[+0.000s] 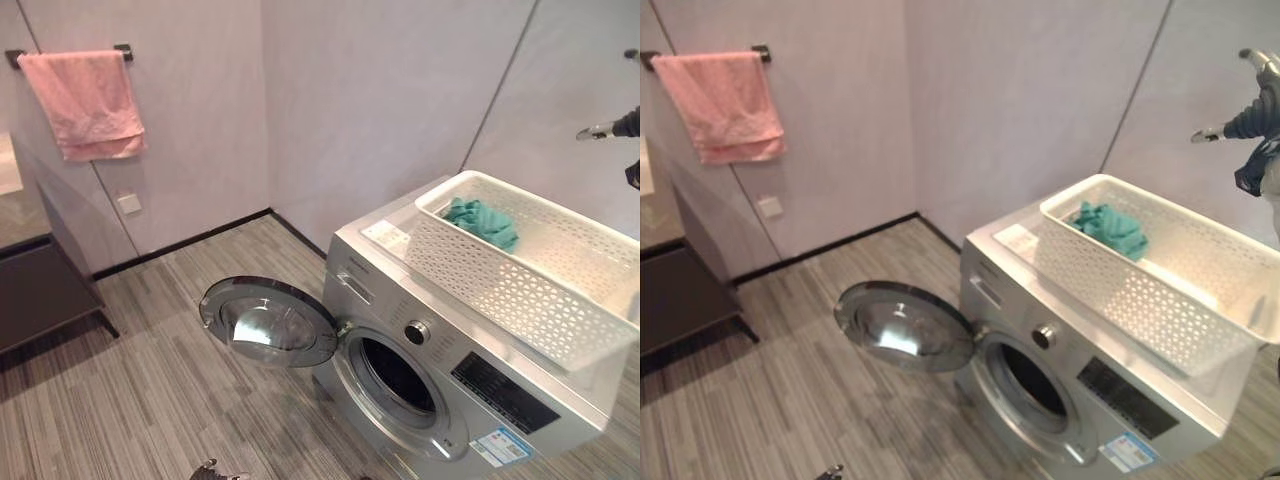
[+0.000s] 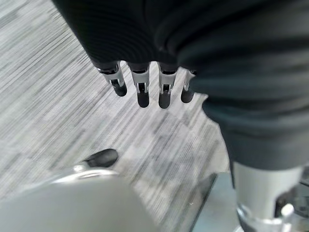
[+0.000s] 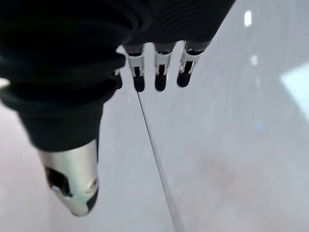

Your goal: Grab the laundry basket,head to the washer,open it,put in the laundry and shut it.

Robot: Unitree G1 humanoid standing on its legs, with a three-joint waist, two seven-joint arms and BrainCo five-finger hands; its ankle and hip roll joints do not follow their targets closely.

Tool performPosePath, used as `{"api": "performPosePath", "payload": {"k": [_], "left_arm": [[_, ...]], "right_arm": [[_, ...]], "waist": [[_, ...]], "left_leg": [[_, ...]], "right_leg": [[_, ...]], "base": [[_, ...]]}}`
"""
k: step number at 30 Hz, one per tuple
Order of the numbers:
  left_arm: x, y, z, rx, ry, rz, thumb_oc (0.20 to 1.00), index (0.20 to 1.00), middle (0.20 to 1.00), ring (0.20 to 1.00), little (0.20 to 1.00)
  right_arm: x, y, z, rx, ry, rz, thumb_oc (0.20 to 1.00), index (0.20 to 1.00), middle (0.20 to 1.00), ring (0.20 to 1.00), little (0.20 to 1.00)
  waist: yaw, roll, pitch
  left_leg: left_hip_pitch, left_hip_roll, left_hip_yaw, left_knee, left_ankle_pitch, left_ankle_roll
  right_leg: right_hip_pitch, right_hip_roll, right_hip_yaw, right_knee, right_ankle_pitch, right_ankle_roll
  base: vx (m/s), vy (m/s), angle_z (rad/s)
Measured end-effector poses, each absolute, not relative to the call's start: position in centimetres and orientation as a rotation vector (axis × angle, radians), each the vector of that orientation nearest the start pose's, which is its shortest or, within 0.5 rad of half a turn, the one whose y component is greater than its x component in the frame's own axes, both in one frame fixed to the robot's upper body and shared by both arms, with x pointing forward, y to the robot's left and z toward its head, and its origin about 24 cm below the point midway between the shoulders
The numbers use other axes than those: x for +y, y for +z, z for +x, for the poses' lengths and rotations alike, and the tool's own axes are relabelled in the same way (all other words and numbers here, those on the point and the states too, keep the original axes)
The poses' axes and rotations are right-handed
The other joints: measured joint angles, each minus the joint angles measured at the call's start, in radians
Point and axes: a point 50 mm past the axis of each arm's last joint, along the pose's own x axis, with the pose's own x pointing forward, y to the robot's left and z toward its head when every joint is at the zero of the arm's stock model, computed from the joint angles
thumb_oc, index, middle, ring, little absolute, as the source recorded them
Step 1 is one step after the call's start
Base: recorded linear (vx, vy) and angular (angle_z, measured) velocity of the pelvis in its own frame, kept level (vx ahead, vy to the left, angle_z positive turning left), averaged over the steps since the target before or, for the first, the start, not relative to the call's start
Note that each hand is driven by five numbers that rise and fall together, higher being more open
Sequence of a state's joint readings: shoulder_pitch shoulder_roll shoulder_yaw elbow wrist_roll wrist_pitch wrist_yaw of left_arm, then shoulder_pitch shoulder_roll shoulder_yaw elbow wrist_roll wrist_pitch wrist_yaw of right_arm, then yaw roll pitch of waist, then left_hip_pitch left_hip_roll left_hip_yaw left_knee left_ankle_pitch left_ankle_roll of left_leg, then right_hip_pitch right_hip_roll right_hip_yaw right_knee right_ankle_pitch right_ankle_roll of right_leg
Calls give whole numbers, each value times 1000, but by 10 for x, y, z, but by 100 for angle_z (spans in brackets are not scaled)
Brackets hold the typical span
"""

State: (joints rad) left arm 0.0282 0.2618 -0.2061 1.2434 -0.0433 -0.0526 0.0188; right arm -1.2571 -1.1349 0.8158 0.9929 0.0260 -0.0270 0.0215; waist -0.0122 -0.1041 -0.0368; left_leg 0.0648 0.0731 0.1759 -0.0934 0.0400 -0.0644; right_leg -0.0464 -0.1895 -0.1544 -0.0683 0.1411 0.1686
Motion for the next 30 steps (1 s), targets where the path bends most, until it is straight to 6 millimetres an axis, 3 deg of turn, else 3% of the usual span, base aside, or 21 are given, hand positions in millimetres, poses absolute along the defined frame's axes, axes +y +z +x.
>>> {"api": "performPosePath", "payload": {"k": [4,9,13,19,24,30], "left_arm": [[240,-161,79,1221,39,288,1000,1000,1000,1000,1000],[241,-163,71,1247,39,271,1000,1000,1000,1000,1000],[243,-163,71,1255,55,253,1000,1000,1000,1000,1000],[229,-163,82,1216,42,202,1000,1000,1000,1000,1000],[229,-161,93,1177,36,204,1000,1000,1000,1000,1000],[233,-161,91,1186,70,188,1000,1000,1000,1000,1000]], "right_arm": [[-387,277,342,270,-360,-1266,1000,1000,1000,1000,1000],[-380,254,342,340,-212,-1343,1000,1000,1000,1000,1000],[-372,233,341,369,-104,-1374,1000,1000,1000,1000,1000],[-366,232,344,360,-75,-1374,1000,1000,1000,1000,1000],[-361,224,348,380,-47,-1394,1000,1000,1000,1000,1000],[-359,216,356,399,-57,-1371,1000,1000,1000,1000,1000]], "waist": [[14,13,17],[0,37,65],[-5,36,94],[-3,40,100],[-2,35,112],[5,36,126]], "left_leg": [[-16,3,-28,0,1,0],[-18,20,-30,0,1,-5],[-34,35,-28,0,4,-11],[-51,47,-24,0,12,-22],[-60,52,-28,0,13,-25],[-85,54,-28,0,16,-29]], "right_leg": [[11,9,-36,-17,2,-8],[12,23,-43,-17,1,-20],[-7,35,-39,-18,2,-30],[-28,52,-35,-18,4,-40],[-34,53,-41,-18,4,-42],[-60,54,-41,-18,6,-44]], "base": [[35,-55,22],[16,-49,1],[4,-27,-5],[6,-6,-3],[-3,-8,2],[-12,-6,0]]}}
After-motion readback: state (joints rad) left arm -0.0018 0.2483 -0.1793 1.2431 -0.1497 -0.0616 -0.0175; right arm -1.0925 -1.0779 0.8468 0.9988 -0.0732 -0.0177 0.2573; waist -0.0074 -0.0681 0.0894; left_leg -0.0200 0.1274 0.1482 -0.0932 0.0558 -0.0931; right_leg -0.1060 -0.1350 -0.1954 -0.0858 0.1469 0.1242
